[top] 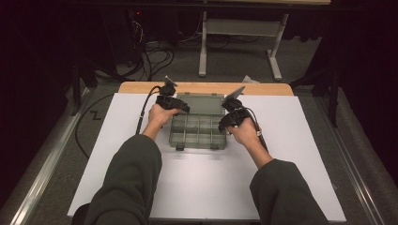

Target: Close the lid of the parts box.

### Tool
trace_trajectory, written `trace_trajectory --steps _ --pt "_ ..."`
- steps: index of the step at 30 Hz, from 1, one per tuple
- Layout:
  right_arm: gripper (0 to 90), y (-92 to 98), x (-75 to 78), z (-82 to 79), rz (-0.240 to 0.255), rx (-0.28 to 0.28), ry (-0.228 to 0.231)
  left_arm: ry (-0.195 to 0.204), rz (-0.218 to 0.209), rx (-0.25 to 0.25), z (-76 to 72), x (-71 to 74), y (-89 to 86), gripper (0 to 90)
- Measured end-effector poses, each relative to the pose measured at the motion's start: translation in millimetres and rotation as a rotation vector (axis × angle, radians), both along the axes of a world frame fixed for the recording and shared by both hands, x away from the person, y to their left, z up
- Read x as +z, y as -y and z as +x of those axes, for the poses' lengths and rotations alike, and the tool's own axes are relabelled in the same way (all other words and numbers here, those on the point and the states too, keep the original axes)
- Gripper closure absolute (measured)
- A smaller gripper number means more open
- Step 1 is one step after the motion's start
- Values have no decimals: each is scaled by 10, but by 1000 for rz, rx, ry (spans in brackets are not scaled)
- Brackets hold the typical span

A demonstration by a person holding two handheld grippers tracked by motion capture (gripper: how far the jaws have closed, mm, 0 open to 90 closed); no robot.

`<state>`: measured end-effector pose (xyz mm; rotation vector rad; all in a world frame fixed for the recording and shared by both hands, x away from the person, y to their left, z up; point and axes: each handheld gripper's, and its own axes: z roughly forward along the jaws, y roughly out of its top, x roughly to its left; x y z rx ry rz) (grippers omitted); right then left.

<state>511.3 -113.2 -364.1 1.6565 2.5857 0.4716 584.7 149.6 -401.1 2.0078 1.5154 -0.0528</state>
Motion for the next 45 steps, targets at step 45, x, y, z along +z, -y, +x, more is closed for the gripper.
trace_trajectory --steps 45 --pt "628 -8 1 -3 -20 46 12 56 -8 0 -40 46 -100 435"
